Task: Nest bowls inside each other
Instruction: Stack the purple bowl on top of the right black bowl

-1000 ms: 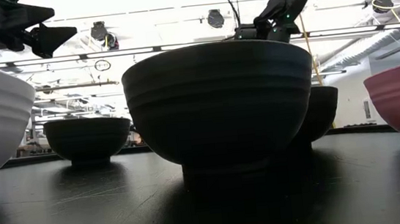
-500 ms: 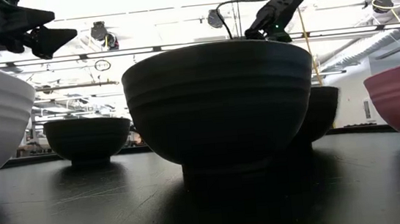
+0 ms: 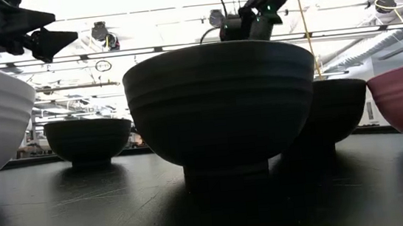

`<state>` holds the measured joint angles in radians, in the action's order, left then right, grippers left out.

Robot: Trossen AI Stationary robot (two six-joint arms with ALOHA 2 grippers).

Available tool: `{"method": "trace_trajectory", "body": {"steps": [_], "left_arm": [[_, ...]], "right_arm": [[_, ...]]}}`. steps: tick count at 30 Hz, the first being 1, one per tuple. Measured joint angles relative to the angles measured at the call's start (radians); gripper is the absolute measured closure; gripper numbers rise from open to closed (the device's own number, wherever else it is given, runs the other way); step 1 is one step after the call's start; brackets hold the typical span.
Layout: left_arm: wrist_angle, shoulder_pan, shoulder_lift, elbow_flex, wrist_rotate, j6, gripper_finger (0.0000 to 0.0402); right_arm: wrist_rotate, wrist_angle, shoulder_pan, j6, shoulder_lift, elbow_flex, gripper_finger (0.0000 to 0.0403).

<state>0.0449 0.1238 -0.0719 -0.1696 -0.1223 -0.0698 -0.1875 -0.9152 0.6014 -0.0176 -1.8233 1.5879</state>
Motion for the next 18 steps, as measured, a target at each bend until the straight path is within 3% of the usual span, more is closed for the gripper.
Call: {"method": "trace_trajectory", "body": {"steps": [8, 18], "left_arm": [[0.017, 0.000, 0.000, 0.000, 0.019, 0.005, 0.0052], [0.013, 0.000, 0.000, 0.000, 0.020, 0.027, 0.0052]], "right_arm": [[-0.001, -0.217, -0.101, -0.022, 0.081, 0.153, 0.0402], [0.003, -0.366, -0.321, -0.142, 0.133, 0.163, 0.0402]]}}
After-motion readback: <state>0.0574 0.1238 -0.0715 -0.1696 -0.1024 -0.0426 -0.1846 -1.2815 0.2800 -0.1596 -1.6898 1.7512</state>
